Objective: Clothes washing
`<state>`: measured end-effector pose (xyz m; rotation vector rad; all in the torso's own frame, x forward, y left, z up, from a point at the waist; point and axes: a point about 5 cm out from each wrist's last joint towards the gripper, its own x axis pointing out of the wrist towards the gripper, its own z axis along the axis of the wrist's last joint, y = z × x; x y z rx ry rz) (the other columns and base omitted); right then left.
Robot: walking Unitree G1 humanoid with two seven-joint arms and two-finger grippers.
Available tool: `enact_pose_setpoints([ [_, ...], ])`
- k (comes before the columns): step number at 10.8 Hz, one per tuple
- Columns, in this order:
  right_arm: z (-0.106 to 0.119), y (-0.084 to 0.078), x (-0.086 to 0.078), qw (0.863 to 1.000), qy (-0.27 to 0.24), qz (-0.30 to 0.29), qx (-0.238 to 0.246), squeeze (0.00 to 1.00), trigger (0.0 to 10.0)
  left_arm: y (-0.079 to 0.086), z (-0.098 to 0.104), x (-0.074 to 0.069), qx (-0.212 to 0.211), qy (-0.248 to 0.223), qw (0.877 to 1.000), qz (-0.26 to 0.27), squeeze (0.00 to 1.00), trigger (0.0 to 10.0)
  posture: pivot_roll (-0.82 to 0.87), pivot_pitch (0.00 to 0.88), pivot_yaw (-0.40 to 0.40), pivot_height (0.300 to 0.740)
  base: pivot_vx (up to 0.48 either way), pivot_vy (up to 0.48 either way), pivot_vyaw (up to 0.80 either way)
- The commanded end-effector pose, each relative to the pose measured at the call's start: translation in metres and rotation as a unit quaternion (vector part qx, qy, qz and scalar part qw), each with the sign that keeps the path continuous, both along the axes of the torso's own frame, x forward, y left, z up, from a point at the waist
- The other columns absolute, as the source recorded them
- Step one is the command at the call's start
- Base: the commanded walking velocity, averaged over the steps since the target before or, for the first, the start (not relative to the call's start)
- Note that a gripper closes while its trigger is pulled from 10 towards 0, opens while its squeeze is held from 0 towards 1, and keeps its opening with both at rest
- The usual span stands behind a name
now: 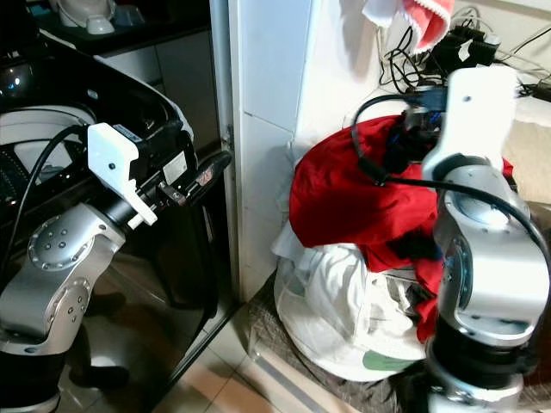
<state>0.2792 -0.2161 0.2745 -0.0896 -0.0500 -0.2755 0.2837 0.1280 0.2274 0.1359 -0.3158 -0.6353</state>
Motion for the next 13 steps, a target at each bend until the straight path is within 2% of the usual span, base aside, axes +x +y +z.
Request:
enact_pose_setpoints([
  [1, -0.004, -0.013, -0.002, 0.999, -0.004, -0.039, 0.033, 1.0, 10.0, -0.002, 0.006, -0.002, 0.003, -0.012, 1.0, -0.011, 0.0, 10.0, -0.07, 0.0, -0.032, 0.74, 0.0, 0.0, 0.0],
  [3, -0.016, -0.017, 0.0, 0.997, -0.001, -0.039, 0.062, 1.0, 10.0, -0.004, 0.004, -0.003, 0.004, -0.011, 1.0, -0.017, 0.0, 10.0, -0.07, 0.0, -0.027, 0.74, 0.0, 0.0, 0.0],
  [4, -0.019, -0.016, 0.005, 0.997, 0.006, -0.009, 0.076, 1.0, 10.0, -0.005, 0.004, -0.002, 0.006, -0.012, 1.0, -0.019, 0.0, 10.0, -0.07, 0.0, -0.025, 0.74, 0.0, 0.0, 0.0],
  [6, -0.013, -0.004, 0.014, 0.995, 0.019, 0.086, 0.039, 1.0, 10.0, -0.005, 0.007, 0.0, 0.007, -0.018, 1.0, -0.017, 0.0, 10.0, -0.07, 0.0, -0.024, 0.74, 0.0, 0.0, 0.0],
  [7, -0.01, -0.001, 0.018, 0.994, 0.021, 0.106, 0.027, 1.0, 10.0, -0.005, 0.008, 0.0, 0.005, -0.02, 1.0, -0.016, 0.0, 10.0, -0.07, 0.0, -0.024, 0.74, 0.0, 0.0, 0.0],
  [10, -0.002, -0.005, 0.038, 0.994, 0.032, 0.105, -0.025, 1.0, 10.0, -0.006, 0.01, 0.001, 0.004, -0.023, 1.0, -0.019, 0.0, 10.0, -0.06, 0.0, -0.029, 0.74, 0.0, 0.0, 0.0],
  [13, 0.0, -0.016, 0.051, 0.996, 0.053, 0.074, -0.026, 1.0, 10.0, -0.009, 0.006, -0.005, 0.012, -0.009, 0.998, -0.053, 0.0, 10.0, -0.06, 0.0, -0.036, 0.74, 0.0, 0.0, 0.0],
])
